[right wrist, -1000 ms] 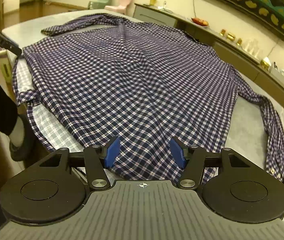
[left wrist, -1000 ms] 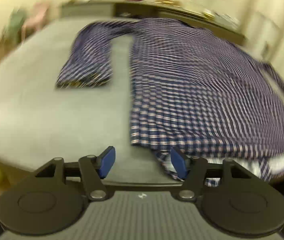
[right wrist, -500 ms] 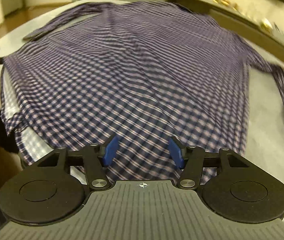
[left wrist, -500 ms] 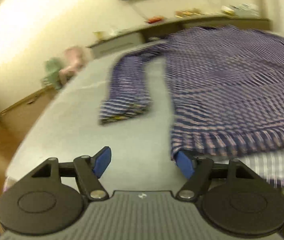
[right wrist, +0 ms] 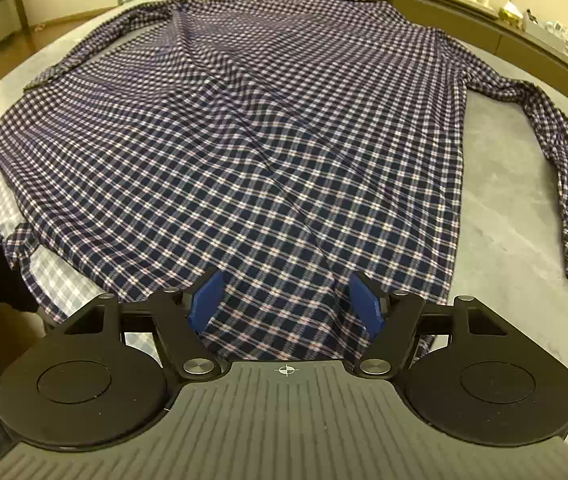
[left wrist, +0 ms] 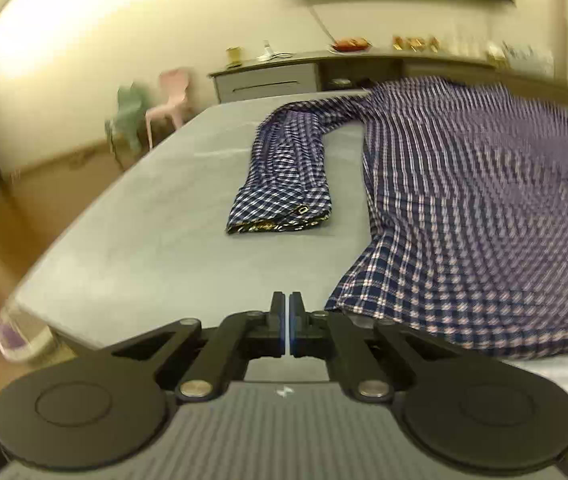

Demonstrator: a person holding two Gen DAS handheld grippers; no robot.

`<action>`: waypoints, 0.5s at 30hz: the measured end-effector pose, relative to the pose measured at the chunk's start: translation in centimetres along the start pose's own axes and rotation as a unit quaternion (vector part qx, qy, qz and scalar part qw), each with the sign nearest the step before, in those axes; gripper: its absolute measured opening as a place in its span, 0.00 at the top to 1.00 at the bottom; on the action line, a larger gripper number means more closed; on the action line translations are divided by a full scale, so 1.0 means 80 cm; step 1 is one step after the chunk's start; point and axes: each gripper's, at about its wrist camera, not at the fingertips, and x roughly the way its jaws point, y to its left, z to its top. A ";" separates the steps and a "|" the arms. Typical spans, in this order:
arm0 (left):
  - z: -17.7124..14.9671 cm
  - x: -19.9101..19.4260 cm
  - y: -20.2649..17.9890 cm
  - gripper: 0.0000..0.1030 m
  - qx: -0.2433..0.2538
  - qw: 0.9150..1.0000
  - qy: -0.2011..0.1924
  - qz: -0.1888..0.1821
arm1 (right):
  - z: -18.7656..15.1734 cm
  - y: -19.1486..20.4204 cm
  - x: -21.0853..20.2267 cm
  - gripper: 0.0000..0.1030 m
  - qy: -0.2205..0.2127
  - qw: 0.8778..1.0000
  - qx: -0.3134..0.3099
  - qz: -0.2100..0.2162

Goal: Fold clothes

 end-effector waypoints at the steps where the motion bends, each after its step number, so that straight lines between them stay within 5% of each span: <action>1: -0.002 -0.005 -0.004 0.95 0.005 1.000 0.001 -0.015 | 0.001 0.002 -0.001 0.36 -0.004 1.000 -0.003 0.001; 4: -0.005 -0.013 -0.019 0.69 0.042 0.998 0.000 -0.042 | 0.003 0.010 -0.006 0.37 -0.015 1.000 -0.013 0.006; 5: -0.005 -0.010 -0.027 0.48 0.056 0.997 0.003 -0.043 | 0.003 0.012 -0.007 0.39 -0.019 1.000 -0.016 0.007; 6: -0.004 -0.005 -0.035 0.39 0.068 0.997 0.008 -0.044 | 0.004 0.015 -0.009 0.44 -0.023 1.000 -0.019 0.008; 11: 0.007 0.018 -0.036 0.31 0.048 0.996 0.007 -0.079 | 0.005 0.029 -0.009 0.42 -0.031 0.999 -0.043 0.002; 15: 0.005 0.036 -0.034 0.31 0.048 0.996 0.008 -0.070 | 0.003 0.036 -0.003 0.42 -0.023 0.998 -0.061 -0.019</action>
